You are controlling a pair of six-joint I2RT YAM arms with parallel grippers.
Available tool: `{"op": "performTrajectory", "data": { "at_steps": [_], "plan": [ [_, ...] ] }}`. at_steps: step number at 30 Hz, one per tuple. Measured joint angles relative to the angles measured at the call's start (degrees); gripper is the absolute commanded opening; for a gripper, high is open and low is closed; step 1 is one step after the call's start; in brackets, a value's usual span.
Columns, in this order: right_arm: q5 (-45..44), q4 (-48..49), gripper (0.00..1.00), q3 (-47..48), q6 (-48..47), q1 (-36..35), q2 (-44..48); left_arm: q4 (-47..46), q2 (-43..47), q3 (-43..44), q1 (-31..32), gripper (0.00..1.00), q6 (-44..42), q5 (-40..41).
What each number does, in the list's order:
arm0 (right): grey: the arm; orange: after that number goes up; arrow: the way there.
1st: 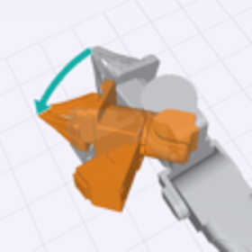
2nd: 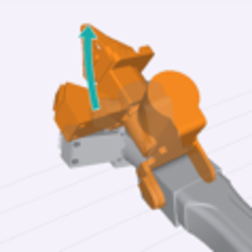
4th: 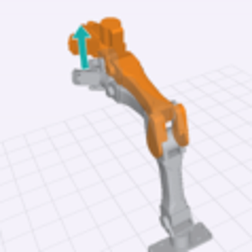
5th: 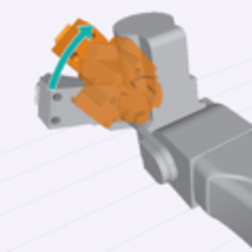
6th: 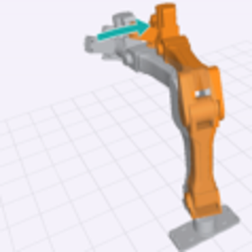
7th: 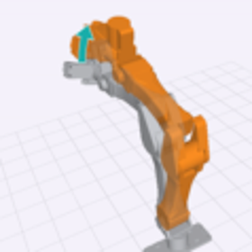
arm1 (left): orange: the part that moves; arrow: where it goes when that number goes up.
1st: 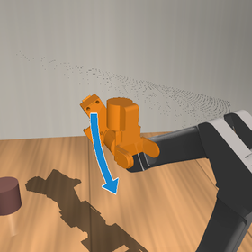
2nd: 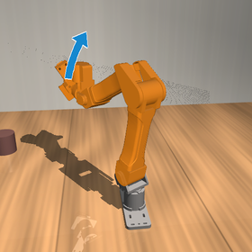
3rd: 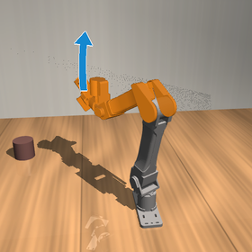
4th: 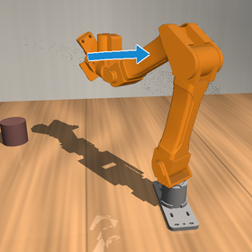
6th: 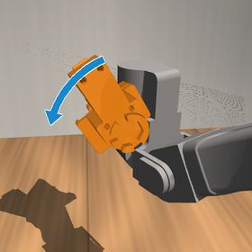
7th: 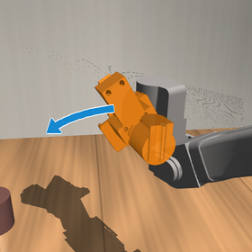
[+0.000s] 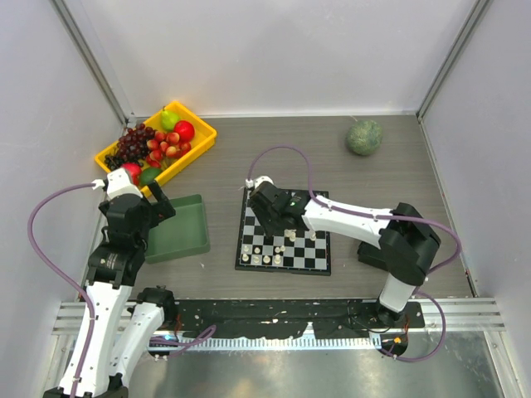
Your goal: Set up the chess pieces on the board
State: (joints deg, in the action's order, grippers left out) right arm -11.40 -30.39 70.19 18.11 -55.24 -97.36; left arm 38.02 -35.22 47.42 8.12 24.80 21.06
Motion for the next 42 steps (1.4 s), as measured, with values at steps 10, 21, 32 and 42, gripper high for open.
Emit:
{"op": "performTrajectory", "data": {
  "at_steps": [10, 21, 32, 42],
  "plan": [
    [1.68, 1.27, 0.36, 0.33, -0.24, 0.26, -4.28, 0.02, 0.0, 0.0, 0.0, 0.99, -0.24, 0.44],
    [2.56, 2.99, 0.26, 0.33, -0.24, 0.81, -5.6, 0.02, 0.0, 0.0, 0.0, 0.99, -0.31, 0.66],
    [3.06, 3.52, 0.14, 0.15, -0.24, 1.07, -5.77, 0.02, -0.02, 0.0, 0.0, 0.99, -1.03, 0.9],
    [5.75, 4.55, 0.14, -5.55, 0.68, 0.22, -0.35, 0.0, -0.11, 0.0, 0.0, 0.99, -1.03, 0.83]
  ]
}}
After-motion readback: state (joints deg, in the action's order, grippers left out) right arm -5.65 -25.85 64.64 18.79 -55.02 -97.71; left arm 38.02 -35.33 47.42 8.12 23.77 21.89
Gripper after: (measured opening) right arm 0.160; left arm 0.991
